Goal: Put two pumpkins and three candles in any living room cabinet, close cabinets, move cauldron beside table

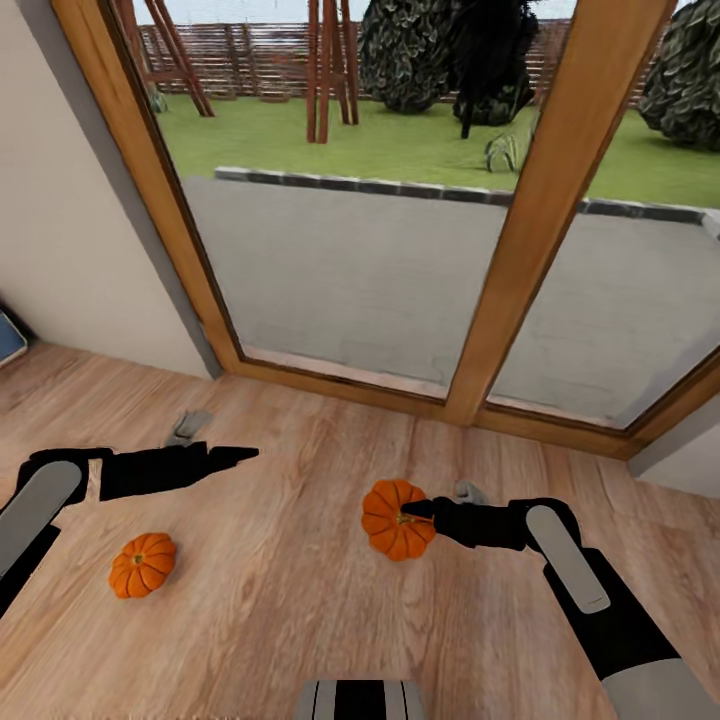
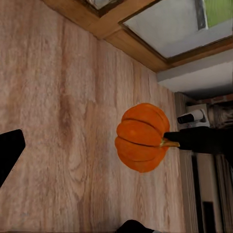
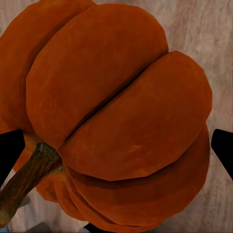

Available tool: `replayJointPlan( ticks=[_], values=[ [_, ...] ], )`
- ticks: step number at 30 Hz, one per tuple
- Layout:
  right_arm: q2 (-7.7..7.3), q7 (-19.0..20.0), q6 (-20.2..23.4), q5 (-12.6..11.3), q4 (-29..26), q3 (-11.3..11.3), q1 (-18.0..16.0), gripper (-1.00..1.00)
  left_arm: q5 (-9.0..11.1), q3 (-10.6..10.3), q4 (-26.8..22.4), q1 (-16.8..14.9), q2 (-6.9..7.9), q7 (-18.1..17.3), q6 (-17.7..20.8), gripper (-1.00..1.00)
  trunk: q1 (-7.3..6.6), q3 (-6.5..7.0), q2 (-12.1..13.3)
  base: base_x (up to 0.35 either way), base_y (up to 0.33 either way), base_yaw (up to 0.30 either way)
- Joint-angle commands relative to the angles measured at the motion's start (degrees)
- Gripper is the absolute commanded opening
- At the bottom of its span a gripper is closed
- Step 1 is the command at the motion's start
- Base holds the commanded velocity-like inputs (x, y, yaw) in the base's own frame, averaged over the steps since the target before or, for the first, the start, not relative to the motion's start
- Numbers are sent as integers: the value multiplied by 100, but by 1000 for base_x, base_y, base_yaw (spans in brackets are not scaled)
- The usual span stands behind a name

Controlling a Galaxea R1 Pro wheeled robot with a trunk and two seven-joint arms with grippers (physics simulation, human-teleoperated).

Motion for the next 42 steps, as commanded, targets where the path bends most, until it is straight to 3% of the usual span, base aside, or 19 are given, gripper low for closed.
replayJointPlan(
  ticks=[1,4,5,6,8,10,11,12,13,16,19,27,35,37,39,42],
  values=[
    [2,-58,6,-102,-7,7,-2,-100,-48,98,18,30,1,-57,7,100,-1,-4,-2,0,0,290],
    [21,-59,6,-87,-4,6,-2,-100,-62,955,269,274,-3,-17,7,100,-1,-4,-2,0,0,290],
    [23,-60,6,-86,-4,6,-2,-100,-89,1105,362,306,-3,12,7,100,-1,-4,-2,0,0,291],
    [25,-60,6,-83,-4,4,-2,-100,-210,1408,600,351,-4,80,7,100,-1,-4,-2,0,0,291],
    [26,-60,6,-73,-4,3,-2,-100,-413,1717,898,380,-7,131,7,100,-1,-4,-2,0,0,291],
    [27,-60,6,-61,-4,1,-2,-100,-871,2373,1539,411,-7,161,0,100,-1,-4,-2,0,0,291],
    [27,-60,6,-59,-3,0,-2,-100,-967,2523,1683,415,-6,170,-19,100,-1,-4,-2,0,0,291],
    [28,-60,6,-51,-3,4,-2,-100,-1251,2861,2093,422,-4,193,-140,100,-1,-4,-2,0,0,291],
    [31,-60,6,-50,-3,5,-2,-100,-1441,2993,2381,423,-3,194,-305,100,-1,-4,-2,0,0,291],
    [35,-60,6,-51,-3,7,-2,-100,-1788,3152,3108,408,-2,192,-814,100,-1,-4,-2,0,0,290],
    [36,-60,6,-52,-3,7,-2,-100,-1913,3198,3459,391,-5,200,-1071,100,-1,-4,-2,0,0,288],
    [37,-60,6,-59,-3,7,-2,-100,-2006,3236,4293,239,-10,304,-1459,100,-1,-5,-2,0,0,286],
    [37,-60,6,-54,-3,7,-2,-100,-2066,3203,5219,-287,-23,261,-1772,100,-1,-5,-2,0,0,286],
    [37,-60,6,-55,-3,7,-2,-100,-2201,3193,5298,-330,-27,80,-1798,100,-1,-5,-2,0,0,286],
    [37,-60,6,-58,-3,7,-2,-100,-2485,3177,5368,-355,-35,-335,-1817,100,-1,-5,-2,0,0,286],
    [37,-60,6,-65,-3,13,-2,-100,-3177,3164,5445,-380,-53,-1407,-1837,100,-1,-5,-2,0,0,284]
  ],
)
